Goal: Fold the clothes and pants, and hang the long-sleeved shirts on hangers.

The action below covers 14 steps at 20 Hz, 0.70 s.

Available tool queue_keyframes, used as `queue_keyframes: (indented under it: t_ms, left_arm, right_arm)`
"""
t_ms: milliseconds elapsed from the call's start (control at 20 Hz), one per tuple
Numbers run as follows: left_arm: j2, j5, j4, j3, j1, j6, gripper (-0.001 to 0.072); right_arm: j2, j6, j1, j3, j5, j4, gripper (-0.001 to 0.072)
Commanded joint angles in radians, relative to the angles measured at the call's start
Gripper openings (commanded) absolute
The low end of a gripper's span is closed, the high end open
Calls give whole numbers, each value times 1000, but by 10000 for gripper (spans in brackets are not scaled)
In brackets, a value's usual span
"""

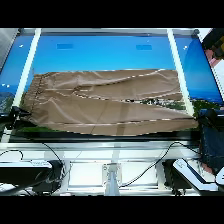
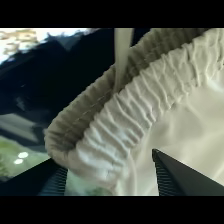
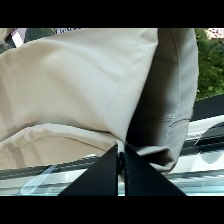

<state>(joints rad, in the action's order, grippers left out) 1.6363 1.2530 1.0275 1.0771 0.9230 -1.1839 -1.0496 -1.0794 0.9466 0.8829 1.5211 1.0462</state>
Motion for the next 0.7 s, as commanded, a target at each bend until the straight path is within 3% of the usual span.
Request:
queue_keyframes:
  t_ms: [0, 50, 100, 350, 550, 650]
  left_arm:
    - [39, -40, -97, -2, -1, 49, 353]
    - [38, -36, -144, -2, -1, 80, 136]
    - [34, -24, -203, -2, -1, 127, 29]
    - [-100, 138, -557, 2, 5, 348, 28]
    - [-311, 174, -653, 2, 55, 361, 28]
    - [-401, 132, -756, 2, 82, 356, 28]
  right_arm:
    - [2, 0, 0, 1, 2, -3, 13]
    - [2, 1, 0, 2, -1, -3, 13]
    - [2, 2, 0, 2, -8, -5, 13]
    - [3, 187, 0, 10, -15, -219, 13]
    - [2, 290, 0, 82, -26, -431, 13]
    - [2, 334, 0, 113, -62, -504, 13]
